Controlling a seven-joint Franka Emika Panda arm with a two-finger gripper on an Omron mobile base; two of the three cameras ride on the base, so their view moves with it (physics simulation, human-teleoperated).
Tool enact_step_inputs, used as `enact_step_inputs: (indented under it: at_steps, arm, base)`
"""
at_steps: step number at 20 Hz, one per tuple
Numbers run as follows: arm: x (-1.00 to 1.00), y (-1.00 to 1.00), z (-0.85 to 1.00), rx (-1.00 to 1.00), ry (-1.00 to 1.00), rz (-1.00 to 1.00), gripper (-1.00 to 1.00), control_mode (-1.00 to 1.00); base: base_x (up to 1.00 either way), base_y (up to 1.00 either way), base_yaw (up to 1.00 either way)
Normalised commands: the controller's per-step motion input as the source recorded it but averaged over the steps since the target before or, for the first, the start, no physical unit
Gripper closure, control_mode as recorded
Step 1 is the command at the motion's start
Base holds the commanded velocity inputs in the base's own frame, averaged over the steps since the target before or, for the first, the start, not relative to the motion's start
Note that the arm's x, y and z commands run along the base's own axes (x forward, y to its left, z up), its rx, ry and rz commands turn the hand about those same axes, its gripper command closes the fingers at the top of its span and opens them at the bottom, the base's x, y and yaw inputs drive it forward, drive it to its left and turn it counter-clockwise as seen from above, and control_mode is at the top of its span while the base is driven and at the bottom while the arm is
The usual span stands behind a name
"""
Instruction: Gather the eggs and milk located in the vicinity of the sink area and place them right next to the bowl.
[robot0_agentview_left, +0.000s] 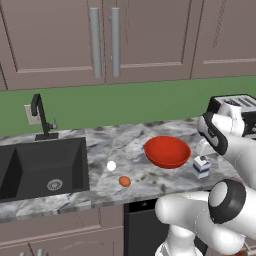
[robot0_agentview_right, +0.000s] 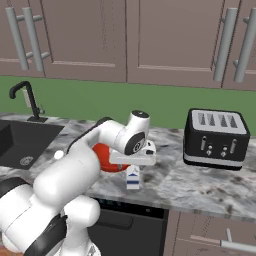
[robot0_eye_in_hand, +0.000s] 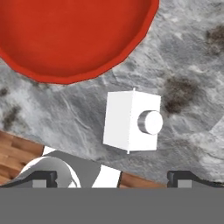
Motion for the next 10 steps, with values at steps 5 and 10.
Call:
enact_step_inputs:
  at_steps: [5,10]
  arm:
    - [0.13,-0.04,-0.13,0.0,0.0,0.0,-1.0,-1.0]
    - [0.13,0.0,-0.15,0.0,0.0,0.0,-1.0,-1.0]
  base:
    - [0.0,0.0,0.0]
    - [0.0,0.0,0.0]
